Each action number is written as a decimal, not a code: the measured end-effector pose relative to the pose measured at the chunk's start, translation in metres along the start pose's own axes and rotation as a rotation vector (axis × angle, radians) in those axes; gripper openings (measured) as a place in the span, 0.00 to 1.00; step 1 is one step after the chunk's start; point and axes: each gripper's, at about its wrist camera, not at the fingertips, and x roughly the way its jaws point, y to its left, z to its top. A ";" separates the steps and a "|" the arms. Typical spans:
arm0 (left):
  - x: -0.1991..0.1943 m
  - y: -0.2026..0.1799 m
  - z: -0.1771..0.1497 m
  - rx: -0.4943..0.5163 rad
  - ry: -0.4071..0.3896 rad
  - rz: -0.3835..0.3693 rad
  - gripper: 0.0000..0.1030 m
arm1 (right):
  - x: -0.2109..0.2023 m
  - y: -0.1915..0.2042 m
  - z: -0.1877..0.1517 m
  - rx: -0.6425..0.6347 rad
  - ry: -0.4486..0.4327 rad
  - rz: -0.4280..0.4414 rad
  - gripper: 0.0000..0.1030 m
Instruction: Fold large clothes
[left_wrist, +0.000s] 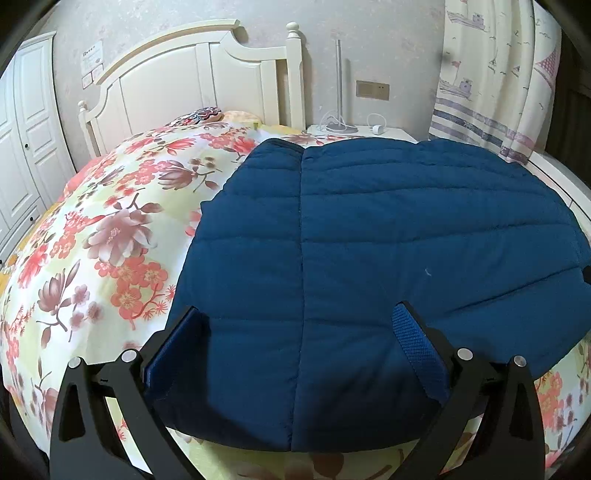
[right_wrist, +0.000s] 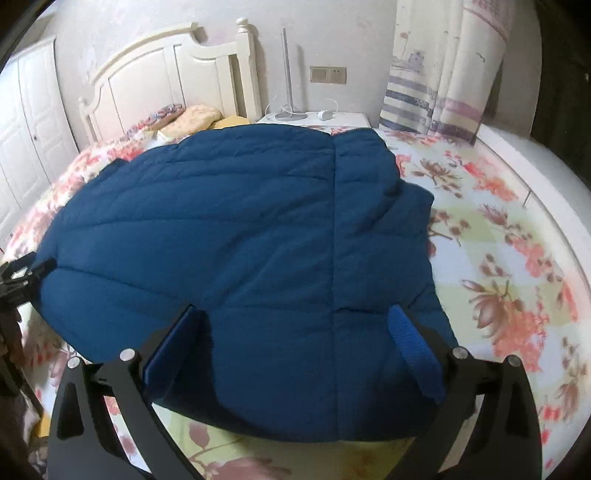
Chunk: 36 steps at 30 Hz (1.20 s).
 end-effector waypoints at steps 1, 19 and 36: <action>0.001 0.000 0.000 0.000 0.000 -0.001 0.96 | 0.000 0.000 -0.001 -0.004 -0.002 0.003 0.98; -0.025 -0.029 0.076 0.078 -0.095 -0.030 0.96 | -0.041 0.001 0.024 0.093 -0.042 0.112 0.97; 0.078 -0.051 0.086 0.080 0.059 -0.123 0.96 | 0.012 -0.047 -0.018 0.562 -0.042 0.362 0.98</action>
